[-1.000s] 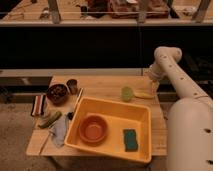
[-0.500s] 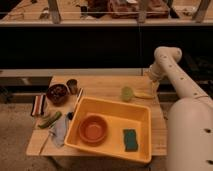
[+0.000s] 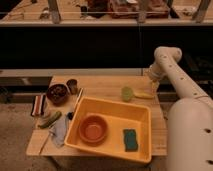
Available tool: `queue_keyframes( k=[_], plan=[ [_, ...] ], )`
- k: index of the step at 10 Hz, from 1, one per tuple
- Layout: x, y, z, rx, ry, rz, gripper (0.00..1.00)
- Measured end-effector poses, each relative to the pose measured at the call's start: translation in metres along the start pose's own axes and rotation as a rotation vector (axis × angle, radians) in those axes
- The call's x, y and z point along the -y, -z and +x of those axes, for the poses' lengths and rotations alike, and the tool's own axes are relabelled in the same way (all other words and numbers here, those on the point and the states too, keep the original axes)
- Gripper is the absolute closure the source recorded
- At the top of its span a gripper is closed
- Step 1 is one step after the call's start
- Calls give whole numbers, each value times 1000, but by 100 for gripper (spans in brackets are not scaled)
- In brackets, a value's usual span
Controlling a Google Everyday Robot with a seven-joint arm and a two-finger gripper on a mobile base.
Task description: Place sponge in plastic cup
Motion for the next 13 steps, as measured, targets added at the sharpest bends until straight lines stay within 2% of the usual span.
queue_keyframes(
  k=[7,9,11,13],
  plan=[
    [0,1,-1,1,1,1,20],
    [-7,11,-7,2,32,9,20],
    [-30,34,-17,2,76,13,20],
    [-74,62,-35,-2,129,15,20]
  ],
)
